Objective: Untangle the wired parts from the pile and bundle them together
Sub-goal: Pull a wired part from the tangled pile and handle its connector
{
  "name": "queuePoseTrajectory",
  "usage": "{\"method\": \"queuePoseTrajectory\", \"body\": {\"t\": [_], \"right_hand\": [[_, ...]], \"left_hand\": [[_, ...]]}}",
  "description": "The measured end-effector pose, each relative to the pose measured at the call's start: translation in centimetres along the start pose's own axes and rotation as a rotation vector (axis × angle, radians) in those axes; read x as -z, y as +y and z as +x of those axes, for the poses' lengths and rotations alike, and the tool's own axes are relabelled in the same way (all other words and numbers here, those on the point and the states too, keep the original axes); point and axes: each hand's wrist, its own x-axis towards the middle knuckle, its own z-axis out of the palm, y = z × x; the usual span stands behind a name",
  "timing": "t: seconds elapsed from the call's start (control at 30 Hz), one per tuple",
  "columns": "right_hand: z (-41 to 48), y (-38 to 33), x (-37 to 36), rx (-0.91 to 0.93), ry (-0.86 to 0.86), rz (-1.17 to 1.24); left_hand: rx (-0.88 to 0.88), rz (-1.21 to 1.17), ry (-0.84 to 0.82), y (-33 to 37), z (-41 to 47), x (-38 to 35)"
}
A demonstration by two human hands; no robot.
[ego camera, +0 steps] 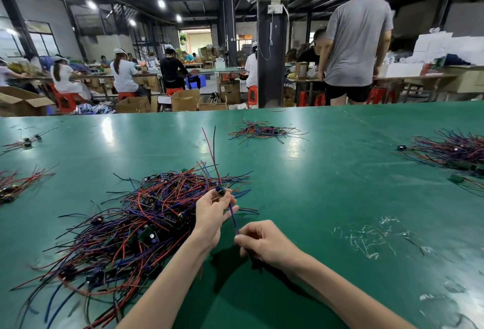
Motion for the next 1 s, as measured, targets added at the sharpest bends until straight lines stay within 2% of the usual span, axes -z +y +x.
{"method": "queuePoseTrajectory", "body": {"t": [0.4, 0.6, 1.0], "right_hand": [[-1.3, -1.4, -0.6, 0.037, -0.074, 0.092], [-1.4, -1.7, -1.0, -0.041, -0.084, 0.318], [-1.0, -1.1, -0.1, -0.181, -0.106, 0.295]], "left_hand": [[0.016, -0.061, 0.032, 0.8, -0.1, 0.2], [-0.002, -0.084, 0.040, 1.0, 0.2, 0.4], [0.021, -0.136, 0.028, 1.3, 0.1, 0.7]]}}
